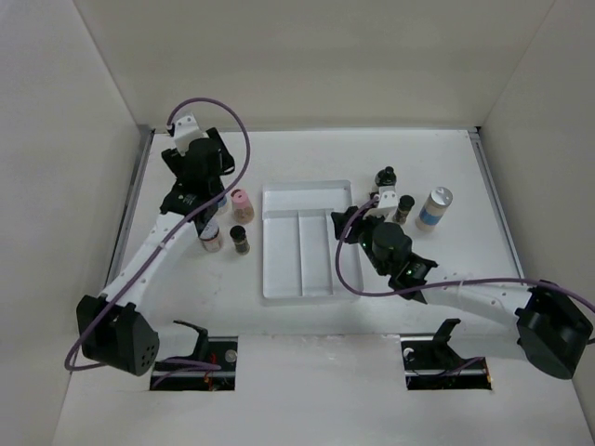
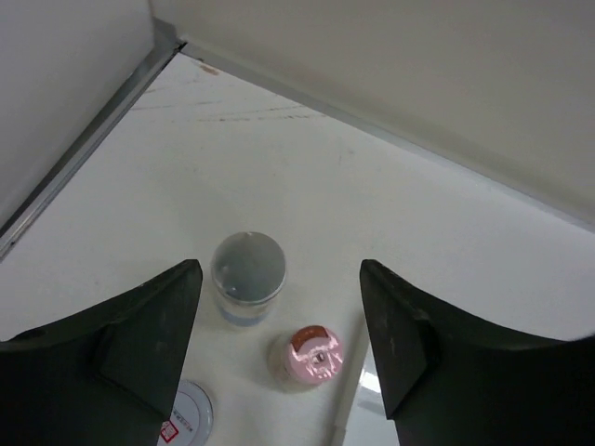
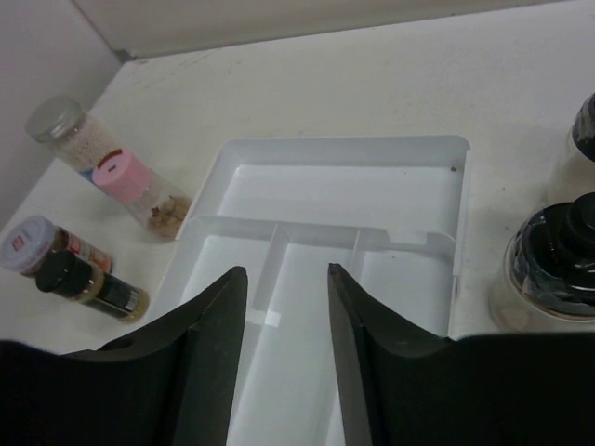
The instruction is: Organize the condiment bottles
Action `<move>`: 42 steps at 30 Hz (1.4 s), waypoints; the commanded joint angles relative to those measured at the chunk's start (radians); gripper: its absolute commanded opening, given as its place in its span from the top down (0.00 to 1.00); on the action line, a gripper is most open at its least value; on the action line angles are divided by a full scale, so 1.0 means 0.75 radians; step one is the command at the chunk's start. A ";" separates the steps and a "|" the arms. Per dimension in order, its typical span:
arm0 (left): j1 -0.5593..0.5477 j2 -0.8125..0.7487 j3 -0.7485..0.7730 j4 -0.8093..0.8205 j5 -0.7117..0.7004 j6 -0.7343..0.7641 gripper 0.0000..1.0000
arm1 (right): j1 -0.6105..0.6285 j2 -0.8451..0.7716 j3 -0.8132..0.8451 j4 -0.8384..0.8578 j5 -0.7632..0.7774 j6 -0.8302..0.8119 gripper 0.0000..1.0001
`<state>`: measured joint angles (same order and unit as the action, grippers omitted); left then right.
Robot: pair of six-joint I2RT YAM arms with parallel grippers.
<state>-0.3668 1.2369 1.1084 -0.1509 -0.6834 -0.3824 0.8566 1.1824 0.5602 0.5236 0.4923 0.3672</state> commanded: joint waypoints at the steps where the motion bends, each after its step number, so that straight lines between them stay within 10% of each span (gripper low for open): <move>1: 0.107 0.066 0.095 -0.103 0.120 -0.053 0.27 | -0.010 -0.002 0.039 0.022 0.008 -0.009 0.43; 8: 0.165 0.263 0.122 -0.112 0.150 -0.038 0.18 | -0.010 0.049 0.049 0.032 -0.008 -0.003 0.12; 18: 0.230 0.470 0.156 -0.061 0.167 -0.059 0.19 | -0.006 0.099 0.065 0.044 -0.022 -0.017 0.11; 26: 0.230 0.529 0.107 -0.012 0.193 -0.095 0.39 | -0.006 0.068 0.053 0.048 -0.022 -0.017 0.12; 31: 0.249 0.431 0.083 0.027 0.163 -0.114 0.63 | -0.012 0.039 0.038 0.050 -0.022 -0.013 0.12; 42: 0.094 0.091 0.160 0.289 0.091 -0.014 0.65 | -0.039 0.017 0.014 0.071 -0.020 -0.005 0.20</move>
<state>-0.2436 1.3727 1.1404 -0.0937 -0.5976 -0.4229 0.8436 1.2304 0.5636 0.5251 0.4870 0.3622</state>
